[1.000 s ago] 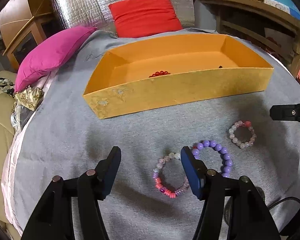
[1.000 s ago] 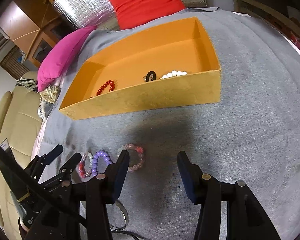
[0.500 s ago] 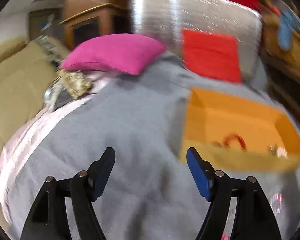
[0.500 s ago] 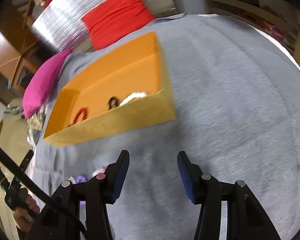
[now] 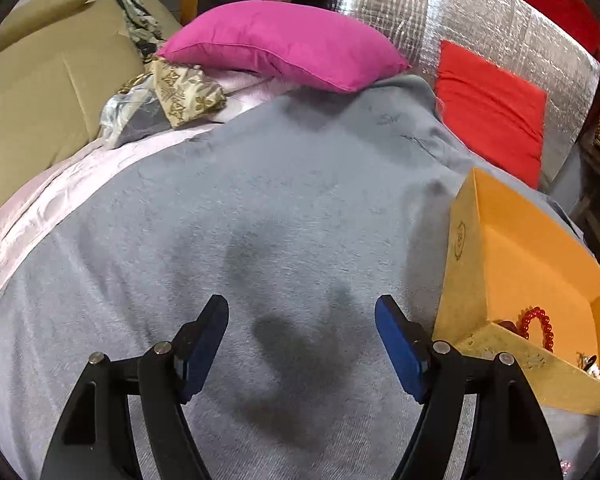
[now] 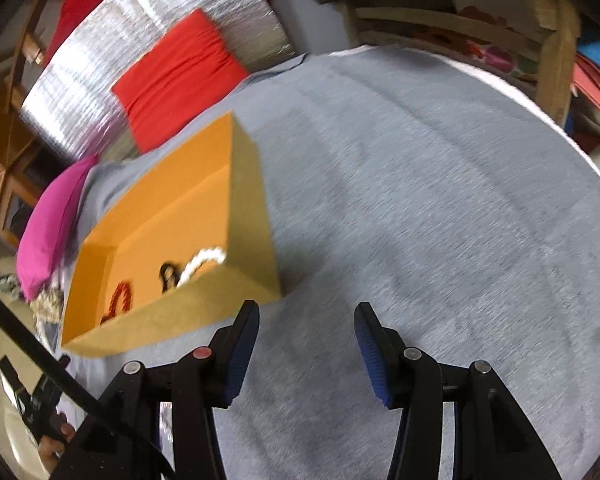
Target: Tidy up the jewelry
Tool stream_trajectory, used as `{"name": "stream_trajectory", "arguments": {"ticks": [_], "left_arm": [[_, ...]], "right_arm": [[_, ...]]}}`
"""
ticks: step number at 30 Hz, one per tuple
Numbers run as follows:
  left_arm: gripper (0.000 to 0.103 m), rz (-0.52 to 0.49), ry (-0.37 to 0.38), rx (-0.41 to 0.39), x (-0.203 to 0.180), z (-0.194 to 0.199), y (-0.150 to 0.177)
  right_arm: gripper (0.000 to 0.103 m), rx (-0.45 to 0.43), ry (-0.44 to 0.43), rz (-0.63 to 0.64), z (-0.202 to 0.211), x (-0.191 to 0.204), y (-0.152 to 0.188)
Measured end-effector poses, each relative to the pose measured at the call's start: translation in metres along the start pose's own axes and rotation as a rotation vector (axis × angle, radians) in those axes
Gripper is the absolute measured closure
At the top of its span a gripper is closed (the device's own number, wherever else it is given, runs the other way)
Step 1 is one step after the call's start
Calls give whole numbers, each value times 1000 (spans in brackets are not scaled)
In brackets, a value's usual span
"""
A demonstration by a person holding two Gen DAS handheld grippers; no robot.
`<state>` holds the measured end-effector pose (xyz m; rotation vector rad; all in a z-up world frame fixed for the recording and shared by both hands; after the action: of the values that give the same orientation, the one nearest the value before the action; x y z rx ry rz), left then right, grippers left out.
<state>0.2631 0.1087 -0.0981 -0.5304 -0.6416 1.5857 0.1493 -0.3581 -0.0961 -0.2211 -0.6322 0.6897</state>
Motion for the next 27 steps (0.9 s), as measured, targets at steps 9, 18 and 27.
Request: {"name": "stream_trajectory", "arguments": {"ticks": [9, 18, 27], "left_arm": [[27, 4, 75, -15, -10, -10, -5], [29, -155, 78, -64, -36, -5, -6], [42, -249, 121, -83, -53, 0, -1]], "right_arm": [[50, -77, 12, -56, -4, -9, -21], [50, -55, -31, -36, -17, 2, -23], [56, -24, -62, -32, -20, 3, -23]]}}
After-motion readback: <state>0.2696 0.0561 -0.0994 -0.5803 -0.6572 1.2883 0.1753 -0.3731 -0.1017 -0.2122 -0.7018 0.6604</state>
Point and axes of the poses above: each gripper's, at about its wrist camera, not at the fingertips, and z roughly against the way its jaws point, x to its left, y to its underside, the point moved 5 cm from there along -z, roughly the way its jaws point, and after that the axes turned 12 degrees about -z, right-handed, at the moved point
